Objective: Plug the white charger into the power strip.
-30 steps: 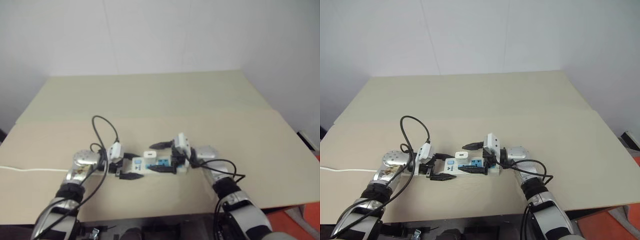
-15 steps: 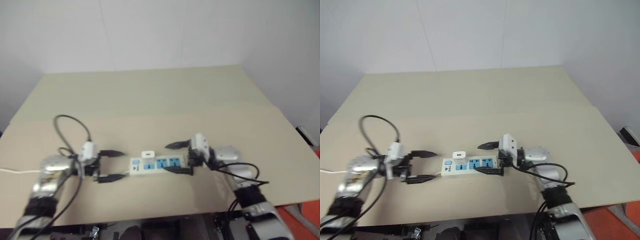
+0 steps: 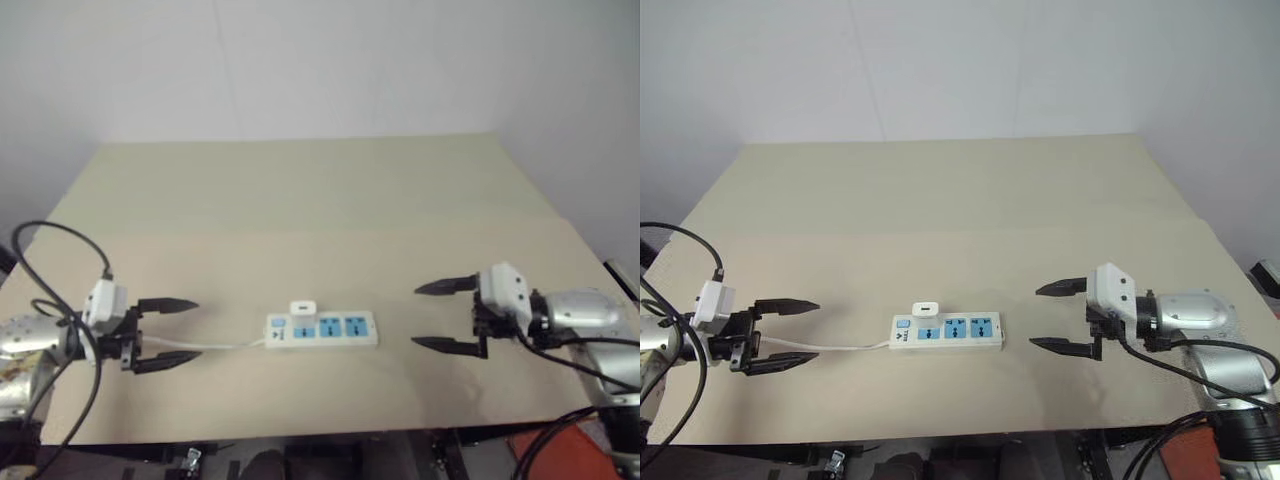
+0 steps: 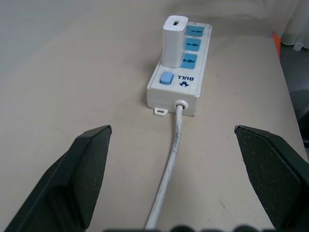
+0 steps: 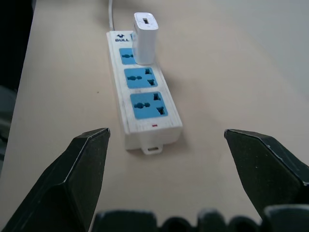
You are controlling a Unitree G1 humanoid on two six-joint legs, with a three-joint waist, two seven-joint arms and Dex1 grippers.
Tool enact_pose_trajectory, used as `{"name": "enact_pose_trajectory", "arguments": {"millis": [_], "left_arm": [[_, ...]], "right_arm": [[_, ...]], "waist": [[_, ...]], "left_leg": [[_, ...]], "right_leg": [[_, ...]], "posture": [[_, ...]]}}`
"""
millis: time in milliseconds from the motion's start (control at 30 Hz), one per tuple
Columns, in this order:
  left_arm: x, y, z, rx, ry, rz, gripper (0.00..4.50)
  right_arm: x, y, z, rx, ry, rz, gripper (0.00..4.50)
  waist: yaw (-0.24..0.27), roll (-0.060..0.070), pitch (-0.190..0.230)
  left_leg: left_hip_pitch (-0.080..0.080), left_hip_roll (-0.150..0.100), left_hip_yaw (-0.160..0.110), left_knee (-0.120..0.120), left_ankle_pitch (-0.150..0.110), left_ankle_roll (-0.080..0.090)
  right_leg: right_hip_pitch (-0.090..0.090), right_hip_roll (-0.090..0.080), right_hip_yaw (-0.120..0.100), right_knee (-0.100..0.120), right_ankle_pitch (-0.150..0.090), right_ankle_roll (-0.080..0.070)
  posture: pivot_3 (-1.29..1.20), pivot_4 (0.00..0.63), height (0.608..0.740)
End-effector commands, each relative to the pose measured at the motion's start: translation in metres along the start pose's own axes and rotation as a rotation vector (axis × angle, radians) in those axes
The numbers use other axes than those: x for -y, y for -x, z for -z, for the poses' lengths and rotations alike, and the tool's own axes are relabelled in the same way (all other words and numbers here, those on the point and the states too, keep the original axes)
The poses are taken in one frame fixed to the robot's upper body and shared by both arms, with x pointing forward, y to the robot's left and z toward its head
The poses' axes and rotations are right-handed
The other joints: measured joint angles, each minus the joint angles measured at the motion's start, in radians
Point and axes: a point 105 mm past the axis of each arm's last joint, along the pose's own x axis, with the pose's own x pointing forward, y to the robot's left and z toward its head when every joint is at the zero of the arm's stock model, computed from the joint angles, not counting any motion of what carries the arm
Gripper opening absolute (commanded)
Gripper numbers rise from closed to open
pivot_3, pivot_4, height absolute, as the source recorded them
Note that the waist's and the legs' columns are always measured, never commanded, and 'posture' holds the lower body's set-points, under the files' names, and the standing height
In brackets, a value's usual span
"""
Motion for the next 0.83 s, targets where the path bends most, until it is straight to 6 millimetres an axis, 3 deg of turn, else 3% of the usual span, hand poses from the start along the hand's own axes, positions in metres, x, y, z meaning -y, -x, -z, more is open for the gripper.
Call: {"name": "enact_pose_trajectory", "arguments": {"millis": [33, 200, 367, 667, 833], "left_arm": [[-0.008, 0.0, -0.009, -0.004, -0.052, -0.028, 4.47], [-0.01, 0.0, -0.012, -0.014, -0.027, -0.03, 4.47], [-0.015, -0.001, -0.012, -0.044, 0.002, -0.045, 4.47], [-0.005, 0.013, -0.024, -0.096, -0.007, -0.057, 4.47], [0.01, 0.019, -0.021, -0.111, 0.034, -0.076, 4.47]], "right_arm": [[0.006, 0.006, 0.0, -0.09, 0.069, 0.05, 4.5], [0.007, 0.015, 0.013, -0.192, 0.027, 0.101, 4.5], [0.012, 0.015, 0.009, -0.192, 0.025, 0.136, 4.5], [0.011, 0.01, 0.0, -0.186, 0.044, 0.114, 4.5], [0.014, 0.005, -0.001, -0.171, 0.038, 0.121, 4.5]], "waist": [[0.001, 0.0, 0.0], [0.004, 0.0, 0.0], [0.004, -0.001, 0.0], [0.002, -0.001, 0.001], [0.001, -0.001, 0.001]], "left_leg": [[0.0, 0.0, 0.0, 0.0, 0.0, 0.0], [0.0, 0.0, 0.0, 0.0, 0.0, 0.0], [0.0, 0.0, 0.0, 0.0, 0.0, 0.0], [0.0, 0.0, 0.0, 0.0, 0.0, 0.0], [0.0, 0.001, 0.0, 0.0, 0.0, 0.0]], "right_leg": [[0.0, 0.0, 0.0, 0.0, 0.0, 0.0], [0.0, 0.0, 0.0, 0.0, 0.0, 0.0], [0.0, 0.0, 0.0, 0.0, 0.0, 0.0], [0.0, 0.0, 0.0, 0.001, 0.0, 0.0], [0.0, 0.0, 0.0, 0.001, 0.0, 0.0]], "posture": [[0.0, 0.15, 0.74], [0.0, 0.15, 0.74], [0.0, 0.15, 0.74], [0.0, 0.15, 0.74], [0.0, 0.15, 0.74]]}}
